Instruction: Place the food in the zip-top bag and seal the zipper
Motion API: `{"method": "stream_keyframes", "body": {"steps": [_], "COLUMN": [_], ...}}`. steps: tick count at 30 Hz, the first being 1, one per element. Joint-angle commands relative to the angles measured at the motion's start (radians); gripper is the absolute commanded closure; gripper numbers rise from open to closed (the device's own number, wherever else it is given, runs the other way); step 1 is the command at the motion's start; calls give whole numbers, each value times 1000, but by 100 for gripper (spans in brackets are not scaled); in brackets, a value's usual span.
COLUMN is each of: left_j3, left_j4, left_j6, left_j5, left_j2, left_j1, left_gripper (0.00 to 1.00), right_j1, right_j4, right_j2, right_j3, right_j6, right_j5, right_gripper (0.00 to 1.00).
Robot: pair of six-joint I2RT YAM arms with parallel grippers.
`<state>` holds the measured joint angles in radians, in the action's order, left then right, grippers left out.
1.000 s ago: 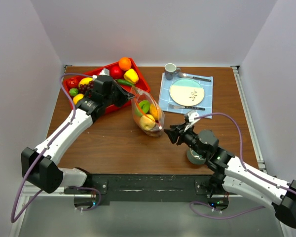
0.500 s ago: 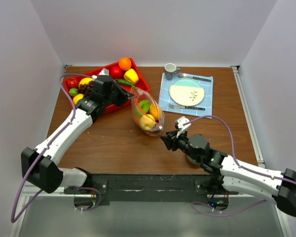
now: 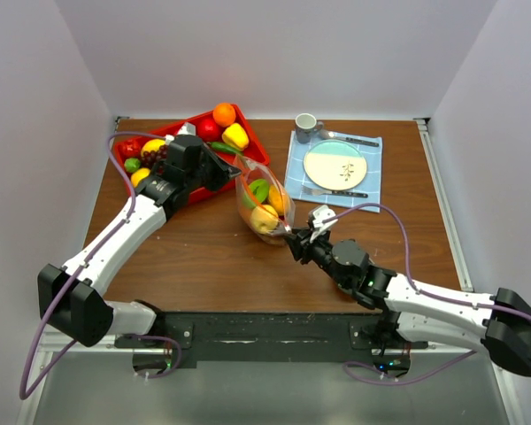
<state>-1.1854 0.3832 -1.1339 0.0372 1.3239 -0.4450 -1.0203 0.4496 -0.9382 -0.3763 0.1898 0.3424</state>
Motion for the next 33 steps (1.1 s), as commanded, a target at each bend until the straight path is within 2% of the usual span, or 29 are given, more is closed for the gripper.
{"method": "stream_keyframes", "body": {"steps": [1, 3, 5, 12, 17, 18, 19, 21, 22, 25, 28, 30, 33], "left_j3": [-39, -39, -39, -36, -36, -36, -36, -39, -43, -39, -23, -16, -26], "left_j4": [-35, -33, -26, -10, -20, -20, -18, -18, -18, -26, -40, -50, -33], "left_j6": [0, 9, 16, 26, 23, 25, 28, 48, 57, 97, 154, 222, 351], "left_j5": [-2, 3, 4, -3, 6, 7, 7, 6, 4, 10, 23, 30, 26], "left_j2": [-25, -28, -29, -45, -38, -38, -40, -41, -42, -52, -68, -77, -97], "left_j1": [6, 6, 6, 6, 6, 6, 6, 6, 6, 6, 6, 5, 5], "left_gripper": [100, 100, 100, 100, 100, 100, 100, 100, 100, 100, 100, 95, 78], "right_j1": [-4, -3, -4, -4, -4, -4, -4, -4, -3, -3, -3, -4, -3], "right_j4": [119, 126, 150, 166, 193, 195, 187, 189, 186, 149, 109, 92, 69], "right_j2": [-42, -56, -56, -54, -74, -79, -83, -73, -67, -41, -19, -5, 21], "right_j3": [-50, -64, -64, -70, -65, -65, -70, -70, -70, -85, -102, -99, -82], "right_j6": [-30, -36, -38, -35, -32, -33, -35, -36, -36, -38, -33, -27, -13], "right_j5": [49, 53, 58, 41, 47, 49, 52, 61, 67, 76, 81, 83, 72], "right_gripper": [69, 78, 78, 65, 64, 66, 73, 81, 88, 100, 100, 100, 100]}}
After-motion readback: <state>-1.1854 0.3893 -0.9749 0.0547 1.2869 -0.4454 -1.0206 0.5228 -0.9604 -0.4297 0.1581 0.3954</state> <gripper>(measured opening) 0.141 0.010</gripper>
